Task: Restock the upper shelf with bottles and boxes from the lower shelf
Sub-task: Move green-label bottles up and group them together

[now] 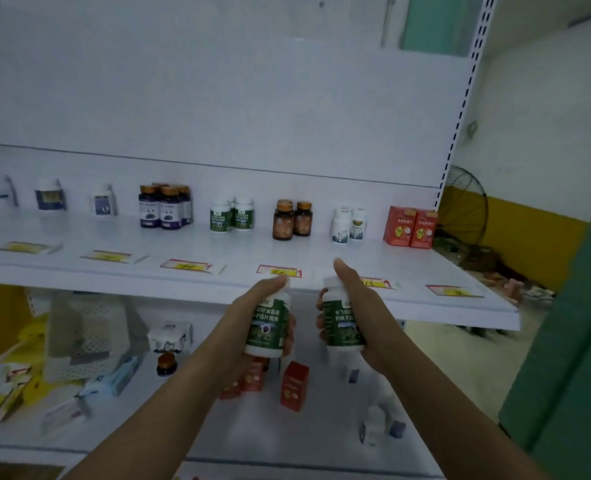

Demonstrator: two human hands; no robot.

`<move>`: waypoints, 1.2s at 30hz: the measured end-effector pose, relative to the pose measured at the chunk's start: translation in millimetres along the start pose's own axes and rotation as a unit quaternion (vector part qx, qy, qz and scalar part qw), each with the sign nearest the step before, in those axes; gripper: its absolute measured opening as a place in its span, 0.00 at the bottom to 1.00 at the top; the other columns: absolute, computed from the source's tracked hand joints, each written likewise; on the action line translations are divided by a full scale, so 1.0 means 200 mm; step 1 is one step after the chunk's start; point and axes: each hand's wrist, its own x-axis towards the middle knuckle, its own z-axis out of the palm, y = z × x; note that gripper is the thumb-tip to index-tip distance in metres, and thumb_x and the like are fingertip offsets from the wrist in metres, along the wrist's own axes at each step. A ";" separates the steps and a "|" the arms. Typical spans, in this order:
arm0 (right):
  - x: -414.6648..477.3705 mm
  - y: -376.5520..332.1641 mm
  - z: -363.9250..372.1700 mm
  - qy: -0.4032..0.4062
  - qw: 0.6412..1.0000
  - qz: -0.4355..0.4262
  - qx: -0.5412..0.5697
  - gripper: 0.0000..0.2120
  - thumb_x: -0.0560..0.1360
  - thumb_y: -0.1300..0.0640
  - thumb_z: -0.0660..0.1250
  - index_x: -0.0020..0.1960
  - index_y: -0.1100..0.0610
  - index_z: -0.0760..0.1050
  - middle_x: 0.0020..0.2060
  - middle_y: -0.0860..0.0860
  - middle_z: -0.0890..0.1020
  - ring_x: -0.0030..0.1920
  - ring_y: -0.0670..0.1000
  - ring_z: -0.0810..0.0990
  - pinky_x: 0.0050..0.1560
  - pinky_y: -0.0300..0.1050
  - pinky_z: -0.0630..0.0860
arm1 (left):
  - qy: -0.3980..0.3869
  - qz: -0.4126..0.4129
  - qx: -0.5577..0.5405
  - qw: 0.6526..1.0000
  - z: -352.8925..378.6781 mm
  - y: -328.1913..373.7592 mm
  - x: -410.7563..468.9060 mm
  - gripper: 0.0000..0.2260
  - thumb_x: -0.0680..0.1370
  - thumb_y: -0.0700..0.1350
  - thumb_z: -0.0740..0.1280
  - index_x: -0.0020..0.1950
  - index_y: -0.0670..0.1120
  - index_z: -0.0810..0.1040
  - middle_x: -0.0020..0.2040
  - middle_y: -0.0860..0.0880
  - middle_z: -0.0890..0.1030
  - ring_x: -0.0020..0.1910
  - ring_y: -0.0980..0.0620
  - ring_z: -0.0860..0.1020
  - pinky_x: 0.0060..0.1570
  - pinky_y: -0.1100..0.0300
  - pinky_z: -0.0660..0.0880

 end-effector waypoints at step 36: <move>1.24 -0.31 0.64 0.049 0.992 -0.046 -0.106 0.15 0.74 0.58 0.69 0.60 0.58 0.74 0.55 0.55 0.80 0.54 0.54 0.80 0.46 0.43 0.77 | 0.066 0.039 0.256 0.964 -1.02 0.75 0.92 0.20 0.69 0.38 0.74 0.59 0.47 0.75 0.57 0.45 0.80 0.57 0.46 0.78 0.58 0.49 0.75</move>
